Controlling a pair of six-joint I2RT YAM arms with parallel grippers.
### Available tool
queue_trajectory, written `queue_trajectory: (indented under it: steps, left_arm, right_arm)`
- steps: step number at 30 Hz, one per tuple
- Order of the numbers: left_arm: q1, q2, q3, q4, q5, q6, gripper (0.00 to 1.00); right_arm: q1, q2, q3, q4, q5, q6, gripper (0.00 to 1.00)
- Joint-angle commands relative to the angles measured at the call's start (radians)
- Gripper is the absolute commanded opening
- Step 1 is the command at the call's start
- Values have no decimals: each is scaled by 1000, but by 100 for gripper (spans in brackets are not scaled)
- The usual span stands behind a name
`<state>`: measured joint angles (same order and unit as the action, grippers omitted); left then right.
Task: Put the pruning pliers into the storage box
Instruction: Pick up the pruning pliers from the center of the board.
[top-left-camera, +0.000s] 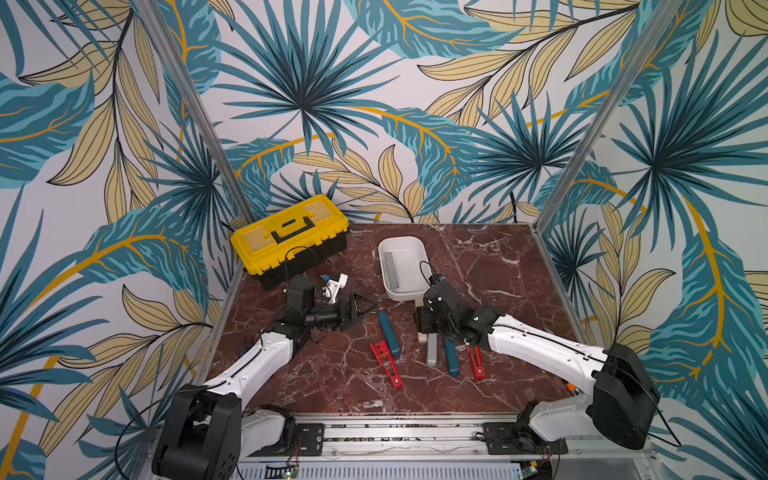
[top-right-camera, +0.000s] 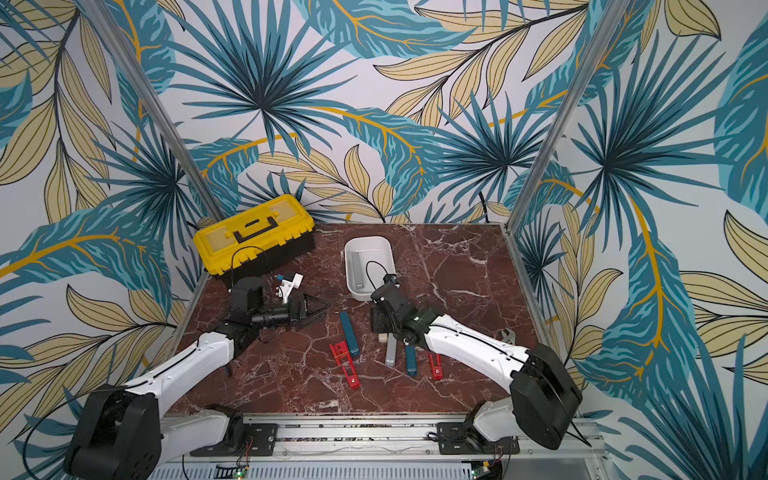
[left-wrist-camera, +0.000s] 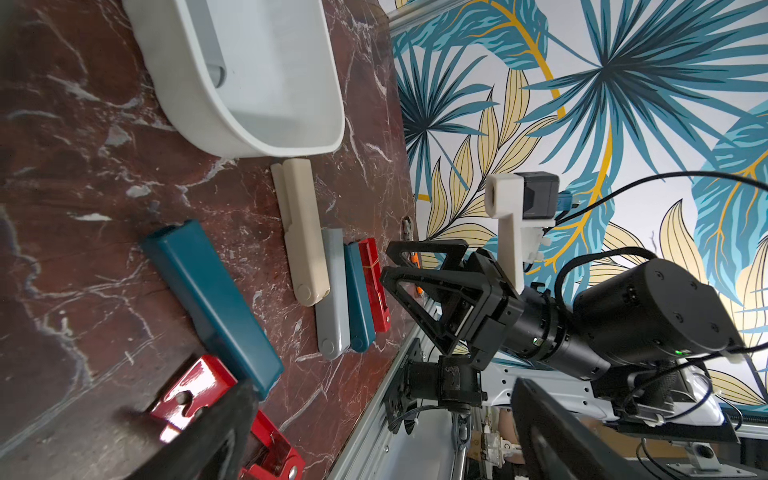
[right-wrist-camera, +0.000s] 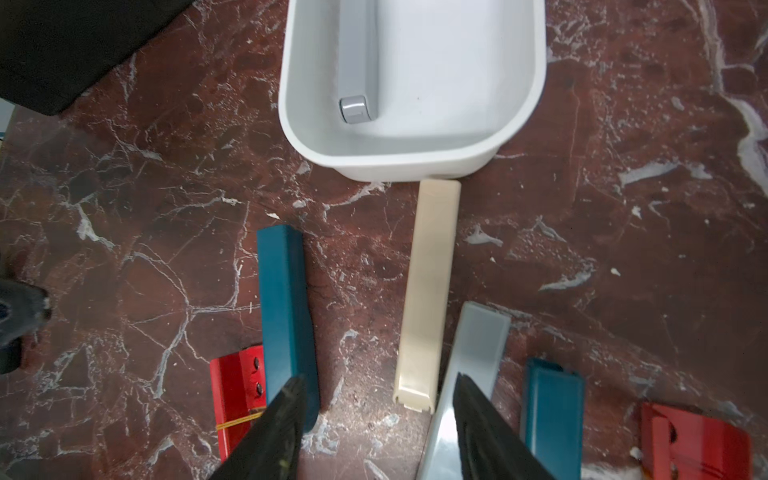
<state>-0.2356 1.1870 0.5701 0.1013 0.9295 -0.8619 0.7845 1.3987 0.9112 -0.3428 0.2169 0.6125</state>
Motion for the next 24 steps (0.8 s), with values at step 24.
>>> queue_trajectory:
  steps: [24]
  left_arm:
    - [-77,-66,-88,-23,-17,11,100]
  right_arm:
    - [273,-53,-176,-98,294,344,59]
